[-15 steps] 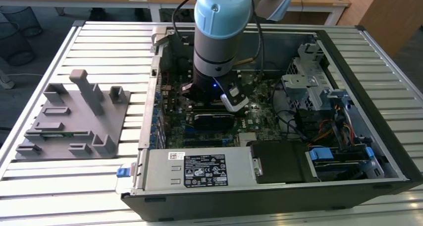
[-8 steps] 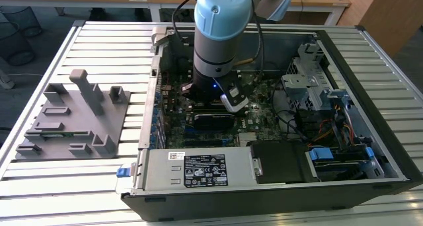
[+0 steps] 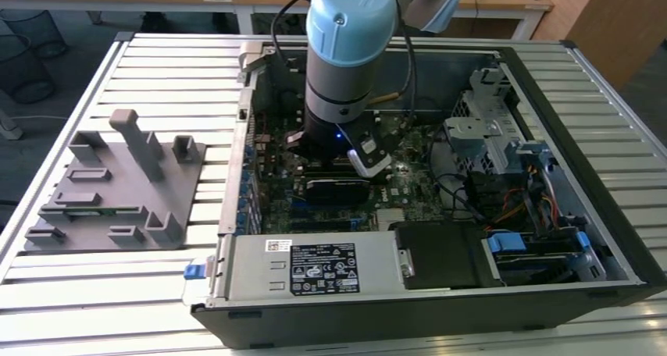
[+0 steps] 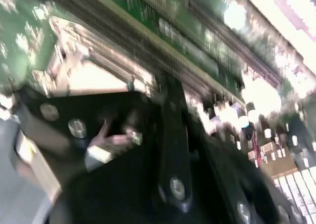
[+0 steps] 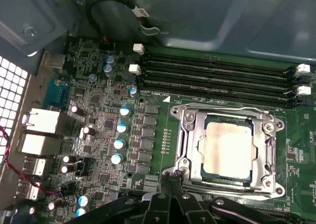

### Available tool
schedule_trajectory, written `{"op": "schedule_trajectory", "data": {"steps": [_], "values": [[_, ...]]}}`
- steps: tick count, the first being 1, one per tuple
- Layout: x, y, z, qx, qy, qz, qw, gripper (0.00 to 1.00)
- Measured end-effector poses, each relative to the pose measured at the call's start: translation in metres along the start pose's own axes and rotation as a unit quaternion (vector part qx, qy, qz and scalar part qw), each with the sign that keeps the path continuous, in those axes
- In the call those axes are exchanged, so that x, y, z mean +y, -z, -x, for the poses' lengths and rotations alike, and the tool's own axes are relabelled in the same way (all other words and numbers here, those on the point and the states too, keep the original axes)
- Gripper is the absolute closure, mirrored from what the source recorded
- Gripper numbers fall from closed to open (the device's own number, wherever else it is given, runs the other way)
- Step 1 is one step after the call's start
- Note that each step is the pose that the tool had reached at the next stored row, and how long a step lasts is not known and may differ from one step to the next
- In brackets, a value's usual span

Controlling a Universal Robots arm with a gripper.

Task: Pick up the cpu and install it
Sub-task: 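Install the second cpu locking lever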

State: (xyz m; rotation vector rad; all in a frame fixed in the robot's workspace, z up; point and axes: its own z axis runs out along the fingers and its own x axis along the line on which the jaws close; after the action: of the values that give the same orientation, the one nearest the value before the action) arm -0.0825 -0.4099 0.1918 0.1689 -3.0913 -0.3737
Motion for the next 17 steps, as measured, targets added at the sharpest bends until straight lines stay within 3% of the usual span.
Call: {"op": "schedule_trajectory", "data": {"steps": [7,17], "values": [[0.0009,-0.0001,-0.0017,0.0003,0.0,-0.0001,1.0,0.89],[0.0085,-0.0021,-0.0013,0.0005,0.0,-0.0024,1.0,0.89]]}}
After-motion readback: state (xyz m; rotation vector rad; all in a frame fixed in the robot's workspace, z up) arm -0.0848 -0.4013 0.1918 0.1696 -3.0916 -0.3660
